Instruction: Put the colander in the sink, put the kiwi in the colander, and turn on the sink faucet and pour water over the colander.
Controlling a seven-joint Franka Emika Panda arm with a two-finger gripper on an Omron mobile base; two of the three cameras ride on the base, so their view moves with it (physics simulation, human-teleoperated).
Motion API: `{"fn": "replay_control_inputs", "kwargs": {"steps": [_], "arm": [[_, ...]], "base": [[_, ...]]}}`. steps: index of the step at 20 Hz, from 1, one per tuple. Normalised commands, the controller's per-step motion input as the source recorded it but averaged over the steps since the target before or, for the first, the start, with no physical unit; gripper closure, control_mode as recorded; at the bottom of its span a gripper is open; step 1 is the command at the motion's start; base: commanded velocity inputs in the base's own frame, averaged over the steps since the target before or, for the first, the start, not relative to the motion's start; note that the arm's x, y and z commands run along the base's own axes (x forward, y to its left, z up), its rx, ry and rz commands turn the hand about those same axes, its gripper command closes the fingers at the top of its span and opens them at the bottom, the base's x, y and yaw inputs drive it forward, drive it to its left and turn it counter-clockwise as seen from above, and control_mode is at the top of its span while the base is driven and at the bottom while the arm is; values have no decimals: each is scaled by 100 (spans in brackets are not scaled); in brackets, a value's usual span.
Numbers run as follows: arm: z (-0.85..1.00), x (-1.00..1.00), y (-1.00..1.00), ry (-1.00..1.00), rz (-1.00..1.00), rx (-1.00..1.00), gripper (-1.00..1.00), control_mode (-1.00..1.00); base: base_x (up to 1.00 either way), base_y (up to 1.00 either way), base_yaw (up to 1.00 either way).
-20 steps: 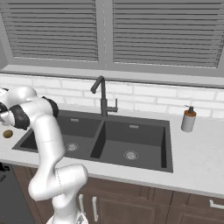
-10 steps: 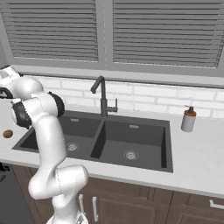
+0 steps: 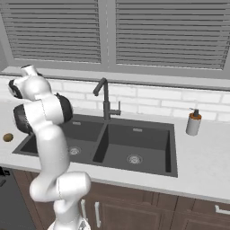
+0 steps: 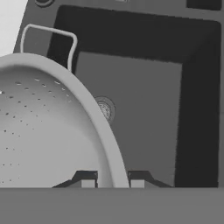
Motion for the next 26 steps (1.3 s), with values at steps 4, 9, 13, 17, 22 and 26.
{"fn": "replay_control_inputs", "kwargs": {"steps": [4, 9, 13, 17, 22, 26], "arm": [[-74, -89, -34, -40, -34, -1, 100, -100], [-65, -69, -9, -47, -28, -1, 100, -100], [-11, -1, -4, -20, -28, 0, 100, -100], [-4, 19, 1, -1, -28, 0, 100, -100], [-4, 4, 10, 0, -23, 0, 100, -100], [-28, -1, 6, 2, -18, 0, 100, -100]], "base": [[0, 0, 0], [0, 0, 0], [0, 0, 0], [0, 0, 0], [0, 0, 0], [0, 0, 0]]}}
